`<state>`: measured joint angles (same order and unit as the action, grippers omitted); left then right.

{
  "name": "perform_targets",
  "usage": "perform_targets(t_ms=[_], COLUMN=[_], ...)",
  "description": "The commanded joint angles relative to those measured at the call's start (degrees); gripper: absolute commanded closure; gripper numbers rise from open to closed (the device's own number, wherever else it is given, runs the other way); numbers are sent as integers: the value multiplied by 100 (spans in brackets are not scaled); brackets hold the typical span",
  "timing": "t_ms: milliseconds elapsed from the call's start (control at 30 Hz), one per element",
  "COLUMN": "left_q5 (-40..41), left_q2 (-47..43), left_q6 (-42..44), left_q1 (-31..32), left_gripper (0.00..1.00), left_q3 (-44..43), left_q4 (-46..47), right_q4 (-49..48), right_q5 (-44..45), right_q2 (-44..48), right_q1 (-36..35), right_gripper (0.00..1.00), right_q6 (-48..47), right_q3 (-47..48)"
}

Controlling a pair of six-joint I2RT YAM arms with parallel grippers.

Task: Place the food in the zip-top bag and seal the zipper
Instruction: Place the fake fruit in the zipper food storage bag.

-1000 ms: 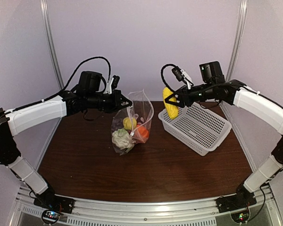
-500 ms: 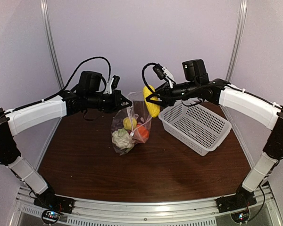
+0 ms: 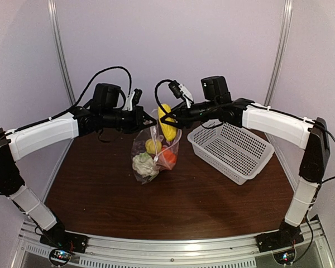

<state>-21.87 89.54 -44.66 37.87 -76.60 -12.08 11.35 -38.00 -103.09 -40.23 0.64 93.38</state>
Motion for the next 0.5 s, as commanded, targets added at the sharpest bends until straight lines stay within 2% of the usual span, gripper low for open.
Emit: perform_targets(t_ms=[0,200,367,467], left_q5=[-72,-49,-69,-64], left_q2=[-96,-119,-84,-89], left_q6=[46,52,59,78], left_q1=[-34,-34,-34,-34], left_gripper=[100,100,100,100], left_q3=[-171,-121,-127,-112], left_q4=[15,40,63,59], right_q4=[-121,92,309,471], right_q5=[197,236,293,650], right_q2=[-87,8,248,500], right_q1=[-42,-39,-42,-46], right_gripper=[45,33,32,33], right_q6=[25,11,10,-172], right_q3=[125,93,94,22])
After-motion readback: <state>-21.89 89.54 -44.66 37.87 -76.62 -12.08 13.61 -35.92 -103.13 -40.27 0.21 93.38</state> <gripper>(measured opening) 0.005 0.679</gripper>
